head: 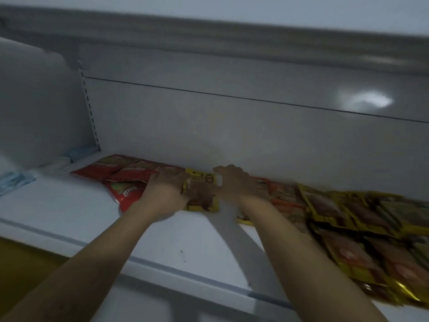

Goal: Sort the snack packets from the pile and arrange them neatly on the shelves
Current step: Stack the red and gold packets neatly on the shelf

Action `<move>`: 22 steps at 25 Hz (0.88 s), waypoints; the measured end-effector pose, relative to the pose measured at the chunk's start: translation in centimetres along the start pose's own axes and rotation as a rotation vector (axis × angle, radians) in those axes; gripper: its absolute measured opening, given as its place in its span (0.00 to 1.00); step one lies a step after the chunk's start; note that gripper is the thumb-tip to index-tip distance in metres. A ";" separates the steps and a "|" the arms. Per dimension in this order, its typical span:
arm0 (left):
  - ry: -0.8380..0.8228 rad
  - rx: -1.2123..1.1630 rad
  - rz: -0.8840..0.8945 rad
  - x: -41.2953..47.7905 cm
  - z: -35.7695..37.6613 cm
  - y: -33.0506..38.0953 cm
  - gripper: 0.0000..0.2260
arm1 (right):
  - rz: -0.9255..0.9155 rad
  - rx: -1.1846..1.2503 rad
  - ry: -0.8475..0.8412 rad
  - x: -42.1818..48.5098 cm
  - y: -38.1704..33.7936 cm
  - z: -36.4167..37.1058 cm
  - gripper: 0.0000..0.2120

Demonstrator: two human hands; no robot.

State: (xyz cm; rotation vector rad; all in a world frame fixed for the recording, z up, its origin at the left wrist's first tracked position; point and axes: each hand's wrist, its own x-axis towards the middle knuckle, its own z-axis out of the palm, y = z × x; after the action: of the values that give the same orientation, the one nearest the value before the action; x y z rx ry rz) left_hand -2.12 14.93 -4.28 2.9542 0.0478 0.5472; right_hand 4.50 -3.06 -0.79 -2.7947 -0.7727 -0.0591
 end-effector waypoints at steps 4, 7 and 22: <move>-0.046 -0.019 0.054 0.3 2.1 -3.8 0.24 | 0.206 0.031 -0.009 2.9 -4.6 5.8 0.22; 0.014 0.007 0.108 0.7 4.1 -5.3 0.18 | 0.261 0.037 0.037 2.8 -5.3 7.5 0.18; -0.167 -0.811 0.122 2.1 -0.6 4.7 0.21 | 0.329 0.516 0.617 -3.2 -0.8 1.9 0.16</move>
State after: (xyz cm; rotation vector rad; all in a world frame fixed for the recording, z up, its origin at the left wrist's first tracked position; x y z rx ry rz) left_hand -0.37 10.49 -2.30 2.1992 -0.3002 0.2409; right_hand 1.33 -3.55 -2.75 -2.1792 -0.1412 -0.5459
